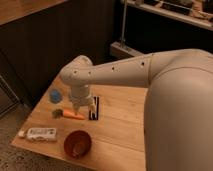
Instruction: Place the pepper in the ceramic bowl
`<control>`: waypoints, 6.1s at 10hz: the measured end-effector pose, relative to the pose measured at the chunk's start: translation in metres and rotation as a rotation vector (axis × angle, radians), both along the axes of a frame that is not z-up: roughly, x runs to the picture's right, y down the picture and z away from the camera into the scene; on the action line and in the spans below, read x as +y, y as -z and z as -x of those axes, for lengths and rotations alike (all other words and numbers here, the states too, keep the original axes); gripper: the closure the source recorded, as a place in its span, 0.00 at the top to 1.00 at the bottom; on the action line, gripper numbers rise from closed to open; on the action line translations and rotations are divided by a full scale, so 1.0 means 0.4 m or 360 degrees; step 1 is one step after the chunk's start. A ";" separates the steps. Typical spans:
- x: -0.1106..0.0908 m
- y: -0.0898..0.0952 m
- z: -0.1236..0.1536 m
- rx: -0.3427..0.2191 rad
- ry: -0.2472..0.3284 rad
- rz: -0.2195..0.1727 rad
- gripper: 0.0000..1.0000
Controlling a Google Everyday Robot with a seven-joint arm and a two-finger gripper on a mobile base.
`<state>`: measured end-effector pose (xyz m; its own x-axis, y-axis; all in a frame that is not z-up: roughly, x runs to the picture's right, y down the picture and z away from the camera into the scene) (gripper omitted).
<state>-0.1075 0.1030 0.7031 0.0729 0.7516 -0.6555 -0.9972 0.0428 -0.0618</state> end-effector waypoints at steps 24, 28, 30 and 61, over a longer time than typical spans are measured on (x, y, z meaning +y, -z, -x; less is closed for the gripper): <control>-0.026 -0.012 0.023 -0.0059 0.0059 -0.0062 0.65; -0.118 -0.052 0.141 -0.0337 0.0403 -0.0261 0.65; -0.143 -0.072 0.187 -0.0496 0.0595 -0.0307 0.65; 0.064 -0.414 0.370 -0.1193 0.1274 -0.0081 0.65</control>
